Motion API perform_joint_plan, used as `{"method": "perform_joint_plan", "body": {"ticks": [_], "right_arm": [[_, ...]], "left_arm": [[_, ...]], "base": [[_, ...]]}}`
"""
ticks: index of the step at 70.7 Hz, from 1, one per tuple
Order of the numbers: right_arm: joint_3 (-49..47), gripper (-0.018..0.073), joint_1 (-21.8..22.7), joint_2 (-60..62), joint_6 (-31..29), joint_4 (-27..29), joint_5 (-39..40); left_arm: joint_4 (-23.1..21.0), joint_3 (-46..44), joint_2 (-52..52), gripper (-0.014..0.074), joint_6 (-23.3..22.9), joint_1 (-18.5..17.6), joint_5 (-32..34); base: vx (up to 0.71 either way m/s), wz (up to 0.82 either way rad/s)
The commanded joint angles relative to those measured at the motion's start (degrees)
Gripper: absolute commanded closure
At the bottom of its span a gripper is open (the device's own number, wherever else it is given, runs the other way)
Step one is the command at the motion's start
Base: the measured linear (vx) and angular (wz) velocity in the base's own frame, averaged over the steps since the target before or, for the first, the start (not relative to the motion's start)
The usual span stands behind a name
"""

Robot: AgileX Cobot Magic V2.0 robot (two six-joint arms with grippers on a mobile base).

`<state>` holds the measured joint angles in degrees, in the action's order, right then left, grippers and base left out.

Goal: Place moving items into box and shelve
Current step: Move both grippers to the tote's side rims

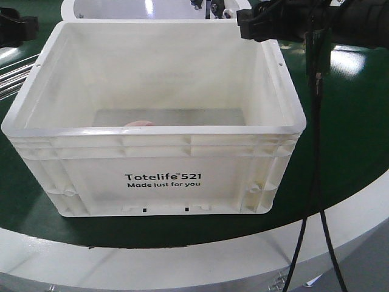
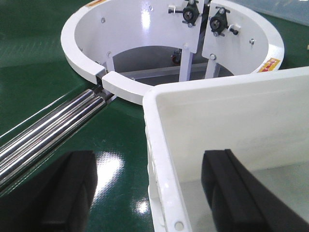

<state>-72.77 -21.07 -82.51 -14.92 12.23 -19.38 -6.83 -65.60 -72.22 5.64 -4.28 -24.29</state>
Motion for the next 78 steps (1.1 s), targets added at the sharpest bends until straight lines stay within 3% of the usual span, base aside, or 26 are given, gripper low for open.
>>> {"method": "perform_joint_plan", "body": {"ticks": [1, 16, 26, 55, 78], "right_arm": [[-2.3, 0.0058, 0.3, 1.6, 5.2, -4.5, 4.3], [-2.3, 0.0058, 0.3, 1.6, 23.4, -23.4, 1.9], [-2.3, 0.0058, 0.3, 1.6, 33.1, -27.9, -2.1], [-9.2, 0.0058, 0.2, 1.4, 32.7, -27.8, -9.1], [-10.5, 0.008, 0.2, -1.9, 31.1, -24.4, -19.0]], "left_arm": [[0.0, -2.2, 1.1, 0.0026, -0.5, 0.1, 4.0], [0.0, -2.2, 1.1, 0.0026, -0.5, 0.1, 3.4], [0.0, -2.2, 1.1, 0.0026, -0.5, 0.1, 1.4], [0.0, -3.1, 0.8, 0.0026, -3.5, 0.1, 0.5], [-1.7, -9.3, -5.4, 0.0026, -6.5, 0.1, -11.9]], "base": [[0.0, 0.0], [0.0, 0.0], [0.0, 0.0], [0.0, 0.0], [0.0, 0.0]]}}
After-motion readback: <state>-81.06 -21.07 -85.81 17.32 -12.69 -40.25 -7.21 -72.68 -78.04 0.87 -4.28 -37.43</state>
